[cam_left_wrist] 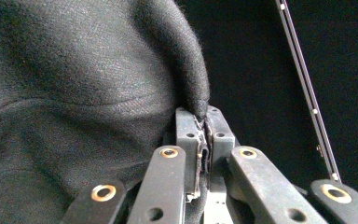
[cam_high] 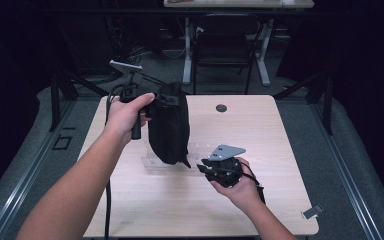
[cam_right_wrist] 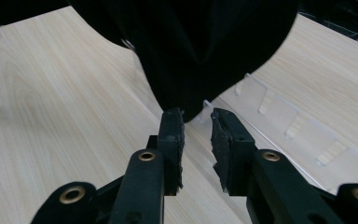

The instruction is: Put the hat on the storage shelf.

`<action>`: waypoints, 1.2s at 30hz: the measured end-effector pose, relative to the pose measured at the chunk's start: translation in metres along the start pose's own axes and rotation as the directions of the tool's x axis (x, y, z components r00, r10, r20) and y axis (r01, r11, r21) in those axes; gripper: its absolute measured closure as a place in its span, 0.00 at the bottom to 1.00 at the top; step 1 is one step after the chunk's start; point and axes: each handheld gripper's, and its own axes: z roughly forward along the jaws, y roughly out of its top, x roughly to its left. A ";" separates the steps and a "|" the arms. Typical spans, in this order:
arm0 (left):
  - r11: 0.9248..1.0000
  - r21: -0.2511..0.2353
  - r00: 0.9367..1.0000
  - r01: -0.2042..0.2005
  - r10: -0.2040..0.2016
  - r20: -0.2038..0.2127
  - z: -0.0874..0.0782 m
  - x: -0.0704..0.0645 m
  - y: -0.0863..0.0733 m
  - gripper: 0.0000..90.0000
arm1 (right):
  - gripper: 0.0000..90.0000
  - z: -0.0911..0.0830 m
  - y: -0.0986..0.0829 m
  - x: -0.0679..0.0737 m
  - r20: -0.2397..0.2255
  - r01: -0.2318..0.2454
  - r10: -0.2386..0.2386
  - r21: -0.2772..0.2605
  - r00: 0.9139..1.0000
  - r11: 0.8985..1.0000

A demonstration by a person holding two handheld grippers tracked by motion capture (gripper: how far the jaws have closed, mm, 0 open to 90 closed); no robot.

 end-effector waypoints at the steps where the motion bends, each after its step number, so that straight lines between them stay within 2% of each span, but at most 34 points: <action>1: 1.000 0.001 1.000 0.000 0.000 0.000 0.000 0.000 0.000 0.97 | 0.82 0.001 0.002 0.002 -0.006 0.001 -0.002 -0.005 1.000 1.000; 11: 1.000 0.005 1.000 -0.002 0.002 -0.005 0.003 -0.002 0.001 0.97 | 0.84 0.009 0.019 0.017 -0.045 0.044 -0.045 -0.013 0.998 0.999; 28: 1.000 0.007 1.000 -0.005 0.005 -0.007 0.005 -0.003 0.001 0.96 | 0.93 0.019 0.026 0.022 -0.021 0.082 -0.081 0.014 0.996 0.997; 34: 1.000 -0.001 1.000 -0.010 0.010 -0.002 0.004 -0.003 0.001 0.93 | 0.94 0.019 0.026 0.023 -0.018 0.086 -0.086 0.015 0.996 0.996; 36: 1.000 -0.008 1.000 -0.011 0.011 0.006 0.004 -0.004 0.001 0.88 | 0.94 0.019 0.026 0.023 -0.018 0.088 -0.088 0.015 0.996 0.996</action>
